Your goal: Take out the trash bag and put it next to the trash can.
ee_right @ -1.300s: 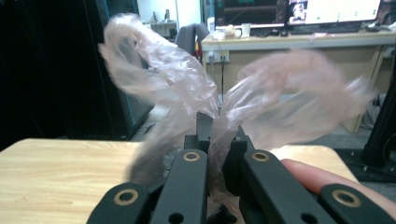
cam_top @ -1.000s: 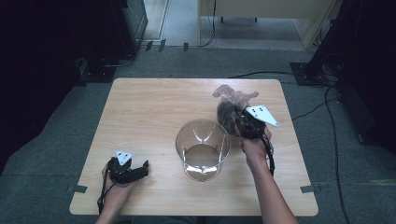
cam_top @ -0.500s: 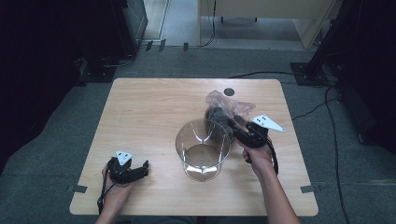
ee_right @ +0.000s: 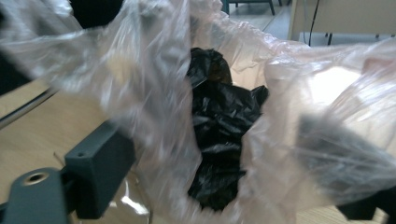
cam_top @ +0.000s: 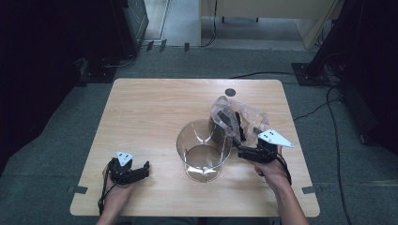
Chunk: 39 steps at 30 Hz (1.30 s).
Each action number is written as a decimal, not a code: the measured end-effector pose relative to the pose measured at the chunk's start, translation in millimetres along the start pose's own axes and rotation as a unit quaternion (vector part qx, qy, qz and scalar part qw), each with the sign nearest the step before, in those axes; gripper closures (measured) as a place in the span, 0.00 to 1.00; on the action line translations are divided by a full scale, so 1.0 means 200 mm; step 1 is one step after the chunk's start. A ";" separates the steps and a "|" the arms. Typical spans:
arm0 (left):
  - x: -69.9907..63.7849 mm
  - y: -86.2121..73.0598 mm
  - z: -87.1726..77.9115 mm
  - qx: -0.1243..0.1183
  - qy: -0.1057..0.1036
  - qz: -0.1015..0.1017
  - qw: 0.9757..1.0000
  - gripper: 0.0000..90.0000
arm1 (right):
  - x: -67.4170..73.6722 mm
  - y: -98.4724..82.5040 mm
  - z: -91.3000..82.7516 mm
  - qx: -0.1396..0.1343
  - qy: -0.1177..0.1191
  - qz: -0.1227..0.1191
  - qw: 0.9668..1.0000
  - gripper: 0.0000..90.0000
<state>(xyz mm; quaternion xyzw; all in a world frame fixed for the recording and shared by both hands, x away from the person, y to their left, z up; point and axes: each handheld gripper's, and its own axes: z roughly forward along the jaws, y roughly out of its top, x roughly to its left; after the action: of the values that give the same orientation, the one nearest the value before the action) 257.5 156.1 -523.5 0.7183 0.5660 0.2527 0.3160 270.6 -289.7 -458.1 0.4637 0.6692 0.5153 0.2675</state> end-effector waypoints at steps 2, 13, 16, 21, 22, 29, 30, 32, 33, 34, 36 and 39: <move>0.00 0.00 0.00 0.000 0.000 0.000 1.000 0.13 | 0.01 0.00 -0.01 0.000 -0.002 -0.005 1.000 0.03; 0.00 0.00 0.00 0.000 0.000 0.000 1.000 0.13 | -0.04 -0.08 -0.11 0.025 -0.041 0.005 0.999 0.00; 0.00 0.00 0.00 0.000 0.000 0.000 1.000 0.13 | -0.06 -0.11 -0.14 0.026 -0.047 0.007 0.999 0.00; 0.00 0.00 0.00 0.000 0.000 0.000 1.000 0.13 | -0.11 -0.16 -0.20 0.030 -0.055 0.013 0.998 0.00; 0.00 0.00 0.00 0.000 0.000 0.000 1.000 0.13 | -0.12 -0.17 -0.22 0.030 -0.057 0.014 0.998 0.00; 0.00 0.00 0.00 0.000 0.000 0.000 1.000 0.13 | -0.17 -0.22 -0.31 0.031 -0.072 0.020 0.997 0.00; 0.00 0.00 0.00 0.000 0.000 0.000 1.000 0.13 | -0.18 -0.23 -0.32 0.034 -0.075 0.019 0.996 0.00; 0.00 0.00 0.00 0.000 0.000 0.000 1.000 0.13 | -0.20 -0.25 -0.34 0.043 -0.082 0.018 0.995 0.00; 0.00 0.00 0.00 0.000 0.000 0.000 1.000 0.13 | -0.21 -0.27 -0.34 0.049 -0.086 0.020 0.995 0.00; 0.00 0.00 0.00 0.000 0.000 0.000 1.000 0.13 | -0.22 -0.28 -0.35 0.054 -0.092 0.021 0.994 0.00; 0.00 0.00 0.00 0.000 0.000 0.000 1.000 0.13 | -0.24 -0.31 -0.36 0.062 -0.104 0.022 0.992 0.00; 0.00 0.00 0.00 0.000 0.000 0.000 1.000 0.13 | -0.26 -0.34 -0.38 0.076 -0.115 0.025 0.990 0.00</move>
<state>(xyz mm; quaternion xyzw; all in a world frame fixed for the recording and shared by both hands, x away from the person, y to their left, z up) 257.5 156.1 -523.5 0.7184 0.5659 0.2527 0.3159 206.1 -372.9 -503.3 0.5555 0.6594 0.4128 0.2934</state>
